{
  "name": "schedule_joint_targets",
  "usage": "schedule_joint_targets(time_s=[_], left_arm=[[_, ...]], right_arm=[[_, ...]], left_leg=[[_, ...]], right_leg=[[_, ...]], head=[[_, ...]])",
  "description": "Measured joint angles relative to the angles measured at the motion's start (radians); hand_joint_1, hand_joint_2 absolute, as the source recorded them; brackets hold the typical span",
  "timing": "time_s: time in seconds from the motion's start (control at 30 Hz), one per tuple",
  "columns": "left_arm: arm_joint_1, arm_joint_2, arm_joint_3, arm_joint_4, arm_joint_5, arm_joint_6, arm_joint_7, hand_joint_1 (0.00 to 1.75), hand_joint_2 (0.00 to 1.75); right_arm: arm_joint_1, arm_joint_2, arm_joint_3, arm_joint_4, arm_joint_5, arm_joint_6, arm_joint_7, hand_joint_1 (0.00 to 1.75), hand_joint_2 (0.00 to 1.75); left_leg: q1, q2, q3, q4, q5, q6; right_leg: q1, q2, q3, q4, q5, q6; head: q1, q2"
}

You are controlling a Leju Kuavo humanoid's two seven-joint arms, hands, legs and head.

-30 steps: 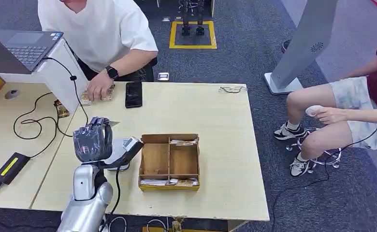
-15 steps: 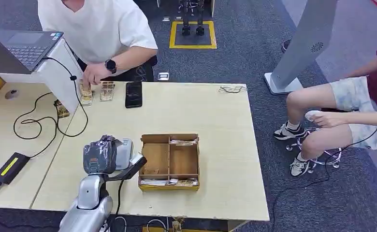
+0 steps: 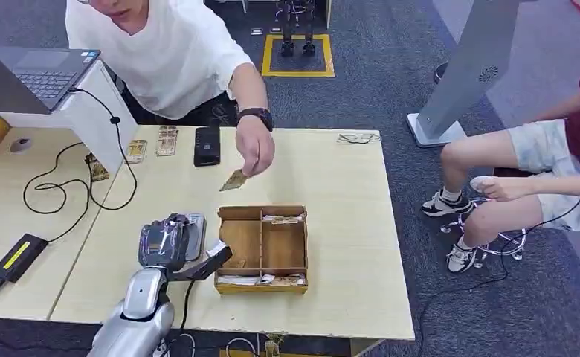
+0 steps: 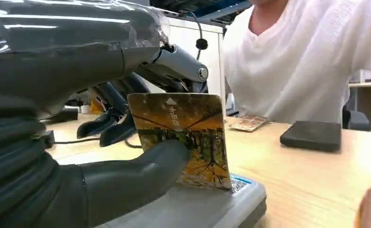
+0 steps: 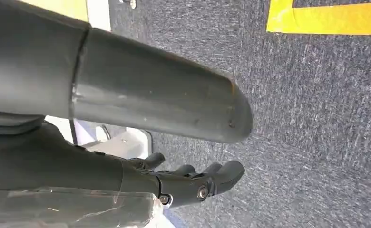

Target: Pass the card to the sensor for recognition and then transmit it.

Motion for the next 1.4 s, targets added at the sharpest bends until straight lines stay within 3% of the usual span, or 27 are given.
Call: schedule_joint_targets(time_s=[0.37,0.97,1.03,1.13,1.2,1.33,1.4], left_arm=[[-0.021,0.014,-0.034,0.033,0.033,-0.068,-0.020,1.75,1.75],[-0.026,0.021,-0.042,0.039,0.042,-0.071,-0.021,1.75,1.75],[-0.026,0.021,-0.042,0.039,0.044,-0.043,-0.019,1.75,1.75],[-0.006,0.019,-0.042,0.036,0.075,0.108,-0.024,1.75,1.75],[0.021,0.015,-0.036,0.004,0.125,0.190,-0.086,1.75,1.75],[0.069,-0.047,0.057,-0.161,0.192,0.211,-0.341,1.75,1.75],[0.071,-0.085,0.102,-0.237,0.229,0.214,-0.434,1.75,1.75]], right_arm=[[0.000,0.000,0.011,-0.010,0.000,0.005,0.006,0.00,0.00],[0.000,0.000,0.012,-0.012,0.000,0.006,0.004,0.00,0.00],[0.000,0.000,0.013,-0.012,0.000,0.006,0.004,0.00,0.00],[0.002,0.000,0.013,-0.012,0.000,0.004,0.003,0.00,0.00],[0.005,0.000,0.013,-0.011,0.000,0.000,-0.004,0.00,0.00],[0.008,0.000,0.011,-0.008,0.000,-0.012,-0.018,0.00,0.00],[0.009,0.000,0.010,-0.006,0.000,-0.017,-0.026,0.00,0.00]], left_leg=[[0.000,-0.001,0.007,0.000,0.000,0.000],[0.000,-0.002,0.010,0.000,0.000,0.000],[0.000,-0.002,0.010,0.000,0.000,0.000],[0.000,-0.001,0.010,0.000,0.000,0.000],[0.000,-0.001,0.008,0.000,0.000,0.000],[0.000,-0.002,0.000,0.001,0.001,0.000],[0.000,-0.001,0.000,0.001,0.000,0.000]], right_leg=[[0.000,-0.001,0.009,0.000,0.000,0.000],[0.000,-0.002,0.012,0.000,-0.001,-0.001],[0.000,-0.002,0.011,0.000,-0.001,-0.001],[0.000,0.000,0.009,0.000,-0.001,-0.001],[0.000,0.000,0.006,0.000,-0.001,-0.001],[0.000,-0.001,0.000,0.000,0.000,-0.001],[0.000,0.000,0.000,0.000,0.000,-0.001]], head=[[0.000,0.000],[0.000,0.000],[0.000,0.000],[0.000,0.000],[0.000,0.000],[0.001,0.000],[0.000,0.000]])
